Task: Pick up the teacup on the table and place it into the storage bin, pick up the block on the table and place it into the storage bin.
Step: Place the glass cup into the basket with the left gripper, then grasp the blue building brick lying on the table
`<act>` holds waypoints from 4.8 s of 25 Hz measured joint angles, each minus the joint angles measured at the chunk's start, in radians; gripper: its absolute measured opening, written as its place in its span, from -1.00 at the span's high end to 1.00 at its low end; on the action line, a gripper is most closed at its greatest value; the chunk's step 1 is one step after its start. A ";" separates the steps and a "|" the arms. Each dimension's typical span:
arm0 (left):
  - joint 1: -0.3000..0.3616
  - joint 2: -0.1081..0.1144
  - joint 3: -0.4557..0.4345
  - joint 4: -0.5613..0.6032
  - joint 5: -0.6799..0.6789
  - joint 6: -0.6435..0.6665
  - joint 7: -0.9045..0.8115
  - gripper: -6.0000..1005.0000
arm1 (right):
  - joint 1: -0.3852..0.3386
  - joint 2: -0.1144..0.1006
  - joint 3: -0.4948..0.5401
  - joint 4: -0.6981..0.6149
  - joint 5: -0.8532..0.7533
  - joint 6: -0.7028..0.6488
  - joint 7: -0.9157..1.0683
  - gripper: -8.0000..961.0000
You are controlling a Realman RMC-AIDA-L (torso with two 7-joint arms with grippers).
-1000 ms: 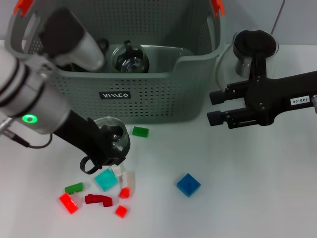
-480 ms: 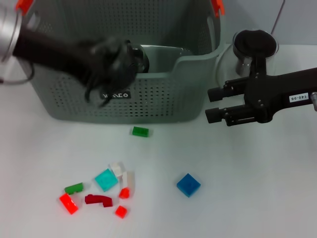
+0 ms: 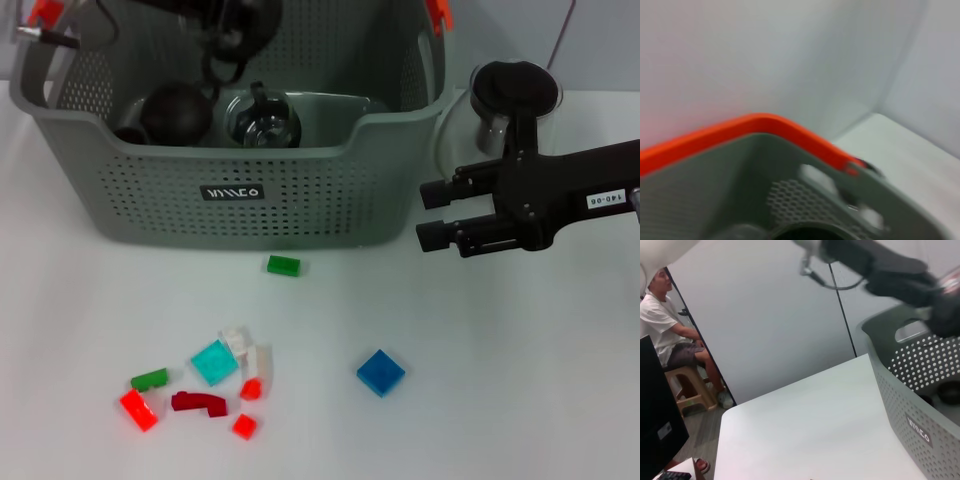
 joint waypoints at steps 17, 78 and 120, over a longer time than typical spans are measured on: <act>-0.051 -0.048 0.164 0.268 0.130 -0.499 -0.032 0.88 | 0.001 -0.001 -0.002 0.000 0.000 0.007 0.015 -0.39; 0.040 -0.100 0.239 -0.062 0.240 -0.340 -0.129 -0.71 | -0.002 0.001 -0.002 0.002 0.000 0.009 -0.004 -0.39; 0.481 -0.140 -0.058 -0.172 -0.158 0.467 0.452 -0.71 | 0.032 -0.037 -0.040 -0.009 -0.119 -0.103 0.034 -0.26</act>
